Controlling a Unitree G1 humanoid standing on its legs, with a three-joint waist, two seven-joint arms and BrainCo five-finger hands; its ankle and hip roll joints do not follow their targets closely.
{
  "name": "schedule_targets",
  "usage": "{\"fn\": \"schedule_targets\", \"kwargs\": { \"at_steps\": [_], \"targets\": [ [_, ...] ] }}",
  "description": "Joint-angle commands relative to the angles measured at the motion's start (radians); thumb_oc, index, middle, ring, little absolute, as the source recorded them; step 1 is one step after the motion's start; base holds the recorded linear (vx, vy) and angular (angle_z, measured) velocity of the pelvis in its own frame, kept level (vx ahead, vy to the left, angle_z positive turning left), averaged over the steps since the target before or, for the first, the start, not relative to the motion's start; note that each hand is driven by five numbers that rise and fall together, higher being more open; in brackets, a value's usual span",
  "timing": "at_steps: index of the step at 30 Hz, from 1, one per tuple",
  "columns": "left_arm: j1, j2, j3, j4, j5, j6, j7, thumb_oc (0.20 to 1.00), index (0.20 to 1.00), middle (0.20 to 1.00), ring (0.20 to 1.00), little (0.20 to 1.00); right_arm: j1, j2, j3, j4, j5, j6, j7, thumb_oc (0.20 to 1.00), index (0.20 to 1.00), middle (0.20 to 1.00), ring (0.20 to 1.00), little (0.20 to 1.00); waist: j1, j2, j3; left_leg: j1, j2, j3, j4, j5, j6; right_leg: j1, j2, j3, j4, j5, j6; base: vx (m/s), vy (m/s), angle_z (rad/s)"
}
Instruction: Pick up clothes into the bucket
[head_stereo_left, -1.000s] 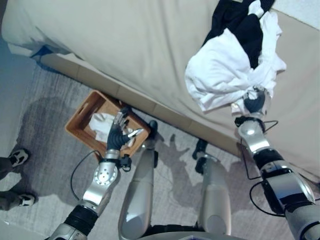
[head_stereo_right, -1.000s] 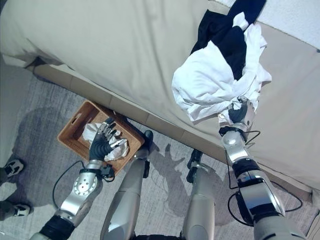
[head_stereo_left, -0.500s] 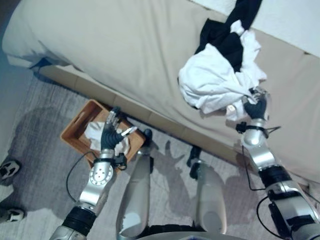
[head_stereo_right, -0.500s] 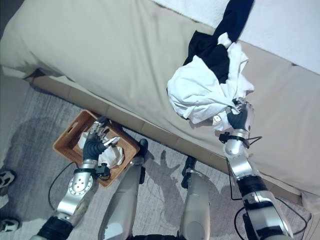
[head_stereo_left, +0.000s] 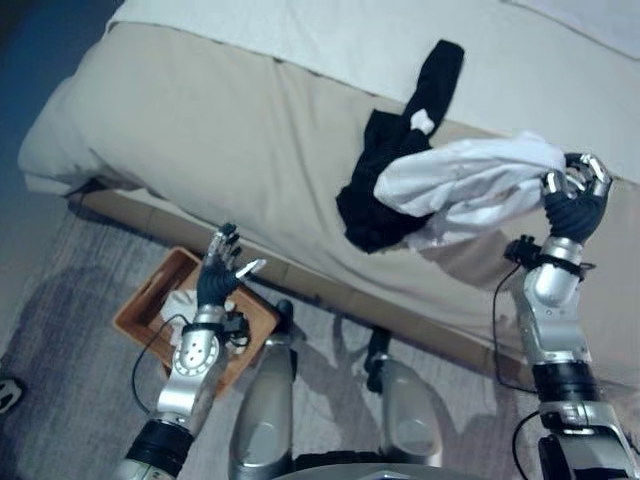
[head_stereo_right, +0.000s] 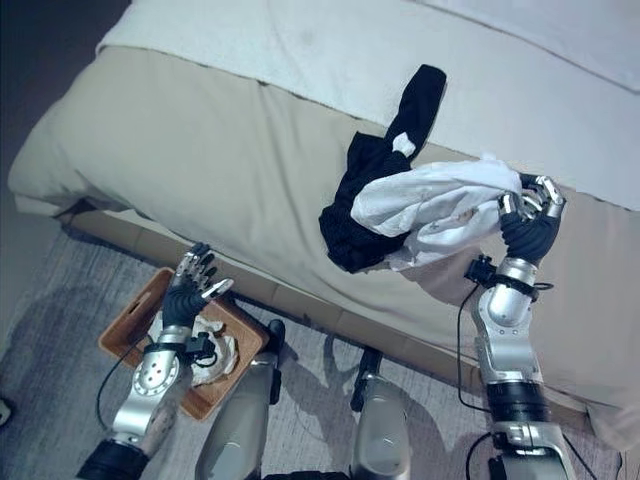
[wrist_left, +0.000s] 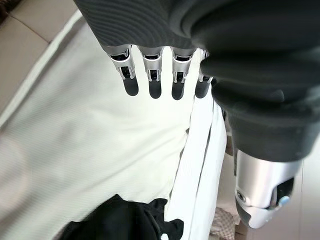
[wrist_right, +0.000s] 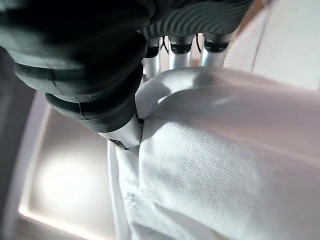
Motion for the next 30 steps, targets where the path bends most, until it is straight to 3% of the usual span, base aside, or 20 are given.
{"fn": "schedule_targets", "kwargs": {
  "at_steps": [1,12,18,22,30],
  "targets": [
    [0.035,-0.020,0.017,0.007,-0.014,-0.020,-0.038,1.000,1.000,1.000,1.000,1.000,-0.092,-0.072,-0.007,-0.041,0.069,-0.109,0.051,0.200,0.200,0.200,0.200,0.200,-0.012,-0.005,-0.145,0.072,0.039,0.053,-0.048,-0.042,0.015,0.042,-0.027,-0.012,-0.015,0.057,0.028,0.10,-0.029,-0.05],
    [0.017,0.011,-0.004,0.022,0.110,0.020,-0.058,1.000,1.000,1.000,1.000,1.000,-0.343,-0.224,0.175,-0.094,0.080,-0.035,0.154,0.200,0.200,0.200,0.200,0.200,-0.015,-0.026,-0.285,0.207,0.064,0.076,-0.117,-0.039,0.001,0.165,0.022,0.003,-0.116,0.063,0.024,0.10,-0.029,-0.09],
    [-0.063,0.056,-0.020,-0.036,0.143,0.023,-0.052,1.000,1.000,1.000,1.000,1.000,-0.523,-0.307,0.295,-0.058,0.208,-0.012,0.221,0.200,0.200,0.200,0.200,0.200,-0.024,-0.040,-0.349,0.271,0.084,0.096,-0.148,-0.040,-0.009,0.212,0.040,0.019,-0.149,0.065,0.025,0.07,-0.015,-0.08],
    [-0.123,0.072,-0.036,-0.083,0.116,0.024,-0.072,1.000,1.000,1.000,1.000,1.000,-0.575,-0.321,0.345,-0.034,0.254,-0.001,0.253,0.200,0.200,0.200,0.200,0.200,-0.029,-0.041,-0.373,0.294,0.089,0.107,-0.162,-0.039,-0.014,0.231,0.046,0.023,-0.166,0.069,0.026,0.05,-0.013,-0.15],
    [-0.422,0.098,-0.150,-0.116,0.137,0.049,-0.062,1.000,1.000,1.000,1.000,1.000,-0.567,-0.303,0.425,-0.029,0.306,0.051,0.320,0.200,0.200,0.200,0.200,0.200,-0.043,-0.034,-0.418,0.331,0.094,0.116,-0.172,-0.044,-0.019,0.269,0.055,0.029,-0.186,0.069,0.025,0.02,-0.003,-0.01]
  ]
}}
